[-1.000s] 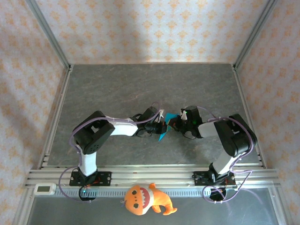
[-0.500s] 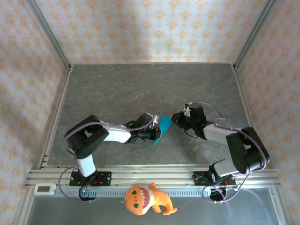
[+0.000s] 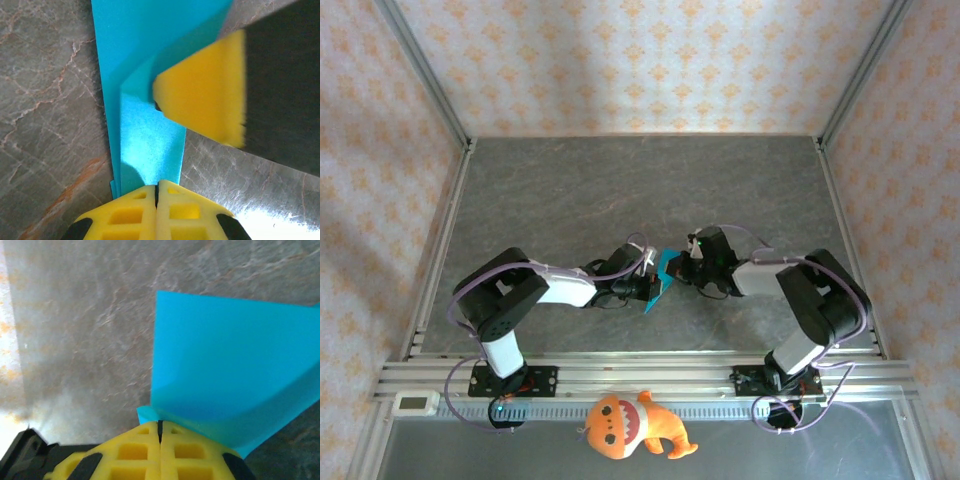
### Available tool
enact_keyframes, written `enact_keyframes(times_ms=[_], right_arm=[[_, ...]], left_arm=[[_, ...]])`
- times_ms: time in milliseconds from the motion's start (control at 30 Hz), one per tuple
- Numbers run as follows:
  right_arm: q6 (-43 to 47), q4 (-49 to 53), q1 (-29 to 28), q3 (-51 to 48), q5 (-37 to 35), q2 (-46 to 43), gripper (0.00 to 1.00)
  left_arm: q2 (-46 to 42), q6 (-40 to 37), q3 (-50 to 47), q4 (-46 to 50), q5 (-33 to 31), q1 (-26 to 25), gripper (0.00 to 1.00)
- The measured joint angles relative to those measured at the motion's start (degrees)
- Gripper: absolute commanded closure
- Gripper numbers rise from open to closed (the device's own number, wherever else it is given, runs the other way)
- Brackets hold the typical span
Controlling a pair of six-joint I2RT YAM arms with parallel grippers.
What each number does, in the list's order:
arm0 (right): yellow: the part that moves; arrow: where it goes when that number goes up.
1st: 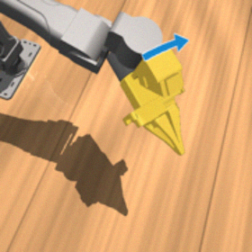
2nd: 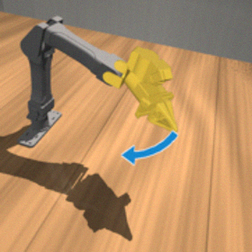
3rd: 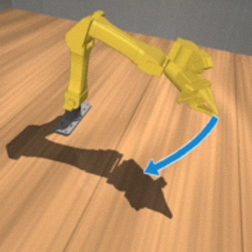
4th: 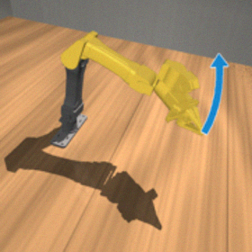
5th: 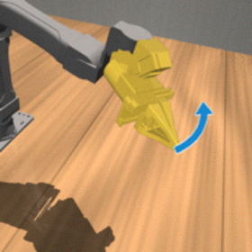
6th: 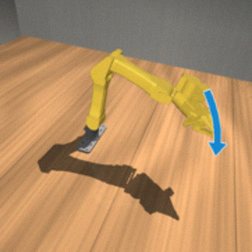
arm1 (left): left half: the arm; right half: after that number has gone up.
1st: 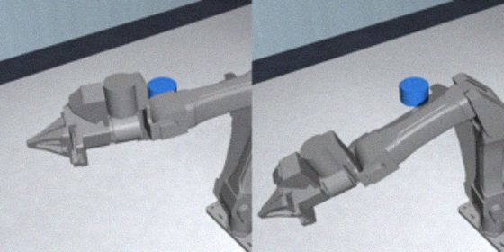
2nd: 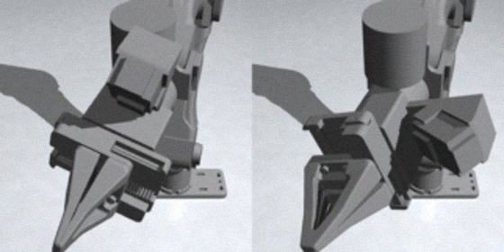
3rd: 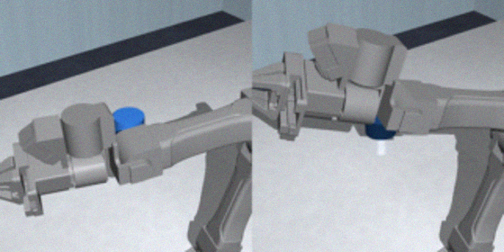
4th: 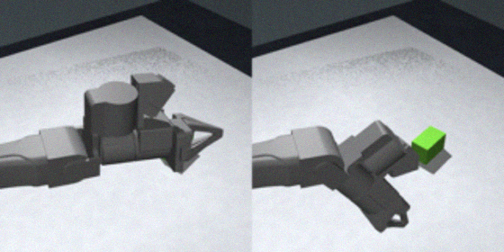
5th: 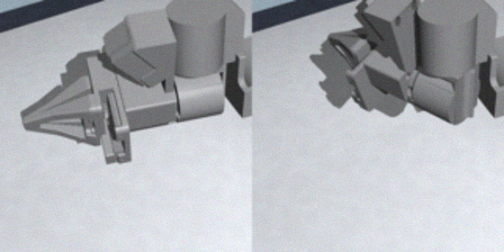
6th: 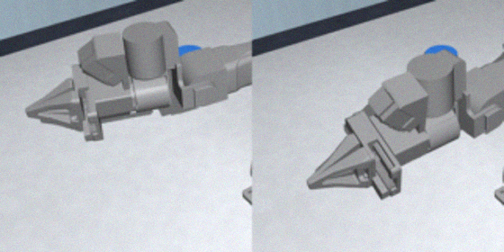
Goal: Fold a paper plane with a square sheet of paper (pick it up from the middle)
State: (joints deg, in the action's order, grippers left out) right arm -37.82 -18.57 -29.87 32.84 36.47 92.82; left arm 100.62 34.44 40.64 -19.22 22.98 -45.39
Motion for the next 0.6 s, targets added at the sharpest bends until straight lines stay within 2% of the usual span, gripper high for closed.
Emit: enact_keyframes(times_ms=[167, 600], right_arm=[[0.48, 1.42, 1.16, 1.38, -1.11, 1.97, 0.95], [0.48, -0.52, 7.48, 1.11, 2.40, 3.15, 0.95]], left_arm=[[0.68, 0.00, 0.00, -0.68, -0.07, 0.00, 1.00], [2.38, 0.04, -2.16, -8.52, 0.33, 0.02, 1.00]])
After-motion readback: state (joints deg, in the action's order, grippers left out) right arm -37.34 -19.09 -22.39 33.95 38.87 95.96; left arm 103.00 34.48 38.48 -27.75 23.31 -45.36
